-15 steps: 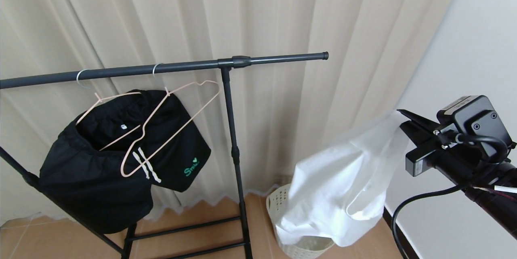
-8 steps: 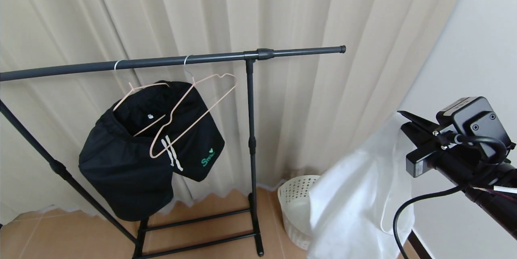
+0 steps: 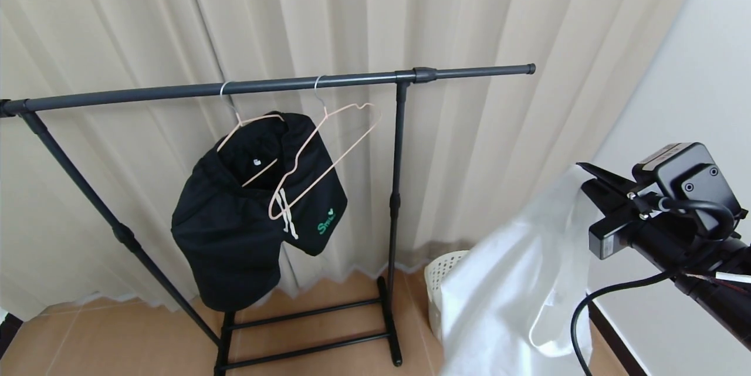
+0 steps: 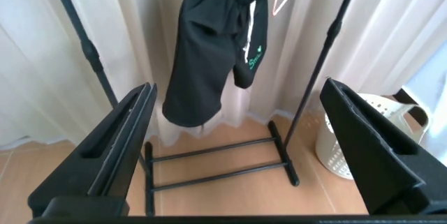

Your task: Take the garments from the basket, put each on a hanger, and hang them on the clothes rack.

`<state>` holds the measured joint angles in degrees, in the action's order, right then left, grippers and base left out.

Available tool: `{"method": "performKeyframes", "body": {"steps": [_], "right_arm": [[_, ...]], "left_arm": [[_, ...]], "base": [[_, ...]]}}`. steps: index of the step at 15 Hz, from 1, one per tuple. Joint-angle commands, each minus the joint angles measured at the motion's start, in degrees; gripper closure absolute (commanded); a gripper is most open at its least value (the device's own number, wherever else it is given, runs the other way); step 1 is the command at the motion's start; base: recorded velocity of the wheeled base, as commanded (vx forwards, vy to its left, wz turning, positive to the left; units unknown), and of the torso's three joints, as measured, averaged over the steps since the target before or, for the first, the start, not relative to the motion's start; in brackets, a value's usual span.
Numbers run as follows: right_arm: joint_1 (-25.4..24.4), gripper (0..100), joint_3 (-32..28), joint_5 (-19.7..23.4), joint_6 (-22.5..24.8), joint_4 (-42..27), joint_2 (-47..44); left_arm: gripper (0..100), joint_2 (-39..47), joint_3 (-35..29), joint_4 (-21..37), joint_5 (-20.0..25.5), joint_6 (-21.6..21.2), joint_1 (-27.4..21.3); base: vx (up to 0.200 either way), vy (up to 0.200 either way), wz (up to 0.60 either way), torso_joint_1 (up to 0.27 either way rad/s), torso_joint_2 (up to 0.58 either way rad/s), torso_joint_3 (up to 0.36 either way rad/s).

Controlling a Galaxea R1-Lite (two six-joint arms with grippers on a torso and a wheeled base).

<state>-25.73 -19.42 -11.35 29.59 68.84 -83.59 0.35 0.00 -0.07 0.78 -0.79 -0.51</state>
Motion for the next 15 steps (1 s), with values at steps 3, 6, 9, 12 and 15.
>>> {"method": "performKeyframes", "body": {"steps": [3, 6, 9, 12, 15], "right_arm": [[0.0, 100, 0.0, 0.0, 0.0, 0.1, -0.3], [0.0, 100, 0.1, 0.0, 0.0, 0.1, 0.0], [0.0, 100, 0.3, 0.0, 0.0, 0.1, -0.1], [-0.5, 100, -0.4, -0.4, 0.0, 0.0, -2.5], [-2.7, 100, -3.8, -0.6, -5.2, -0.5, -4.0]], "left_arm": [[0, 0.1, 0.0, 0.0, 0.1, -0.3, 0.0], [0, 0.1, 0.0, 0.0, 0.0, 0.1, 0.0], [0, 0.4, 0.0, 0.1, 1.3, -1.5, -0.1], [0, 13.0, 0.0, 0.1, 1.0, -1.1, 0.2], [0, 31.0, -4.4, -3.2, 5.4, -1.6, -3.4]], "base": [[0.0, 0.0, 0.2, 0.004, 0.0, -0.002], [0.0, 0.0, 0.4, 0.006, 0.0, -0.002], [0.0, 0.0, 0.0, 0.0, 0.0, 0.0], [0.0, 0.0, 0.0, 0.0, 0.0, 0.0], [0.0, 0.0, 0.0, 0.0, 0.0, 0.0]]}}
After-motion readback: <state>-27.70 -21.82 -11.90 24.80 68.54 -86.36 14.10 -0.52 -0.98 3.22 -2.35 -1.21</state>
